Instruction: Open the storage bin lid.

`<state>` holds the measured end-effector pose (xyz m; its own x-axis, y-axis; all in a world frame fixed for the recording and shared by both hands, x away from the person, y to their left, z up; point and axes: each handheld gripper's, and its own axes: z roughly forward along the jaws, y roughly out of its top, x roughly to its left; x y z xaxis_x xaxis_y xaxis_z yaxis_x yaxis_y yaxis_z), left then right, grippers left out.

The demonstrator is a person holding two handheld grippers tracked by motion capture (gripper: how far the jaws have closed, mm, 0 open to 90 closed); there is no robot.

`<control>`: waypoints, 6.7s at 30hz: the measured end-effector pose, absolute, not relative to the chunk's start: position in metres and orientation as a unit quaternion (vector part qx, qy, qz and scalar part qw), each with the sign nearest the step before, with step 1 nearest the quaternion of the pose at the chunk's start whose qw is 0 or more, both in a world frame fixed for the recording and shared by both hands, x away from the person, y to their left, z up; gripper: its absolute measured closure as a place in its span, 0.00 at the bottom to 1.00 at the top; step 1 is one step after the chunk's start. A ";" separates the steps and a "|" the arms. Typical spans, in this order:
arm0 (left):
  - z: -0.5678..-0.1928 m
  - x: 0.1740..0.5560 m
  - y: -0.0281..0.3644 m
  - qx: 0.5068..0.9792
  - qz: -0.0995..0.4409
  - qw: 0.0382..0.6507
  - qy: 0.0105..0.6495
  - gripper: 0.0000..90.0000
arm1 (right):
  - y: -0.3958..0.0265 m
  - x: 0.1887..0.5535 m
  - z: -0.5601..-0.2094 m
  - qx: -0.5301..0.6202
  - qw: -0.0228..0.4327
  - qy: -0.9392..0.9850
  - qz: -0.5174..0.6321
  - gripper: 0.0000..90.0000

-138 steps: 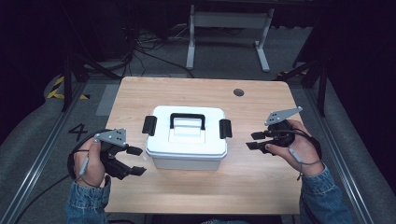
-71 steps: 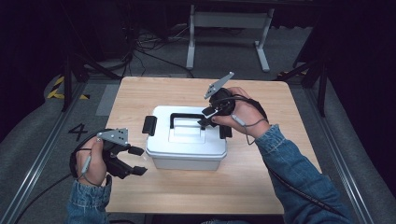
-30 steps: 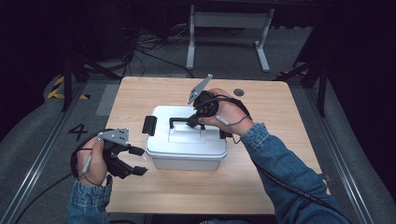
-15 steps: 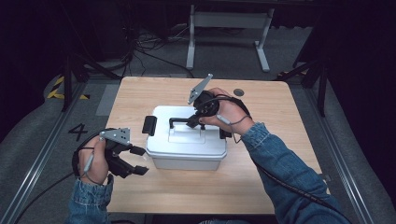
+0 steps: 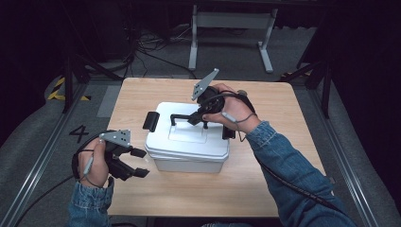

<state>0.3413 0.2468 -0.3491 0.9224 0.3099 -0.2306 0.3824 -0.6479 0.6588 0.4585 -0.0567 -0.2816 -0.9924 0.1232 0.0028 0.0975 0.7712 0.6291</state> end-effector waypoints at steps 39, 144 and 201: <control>-0.349 0.341 0.252 0.905 -0.047 0.374 0.200 0.32 | -0.165 0.466 -0.244 0.133 0.075 0.915 0.373 0.94; -0.352 0.342 0.251 0.908 -0.058 0.360 0.208 0.32 | -0.328 0.484 -0.421 0.343 0.055 0.866 0.360 0.94; -0.353 0.337 0.253 0.908 -0.059 0.358 0.211 0.32 | -0.275 0.371 -0.375 0.271 0.075 0.879 0.386 0.58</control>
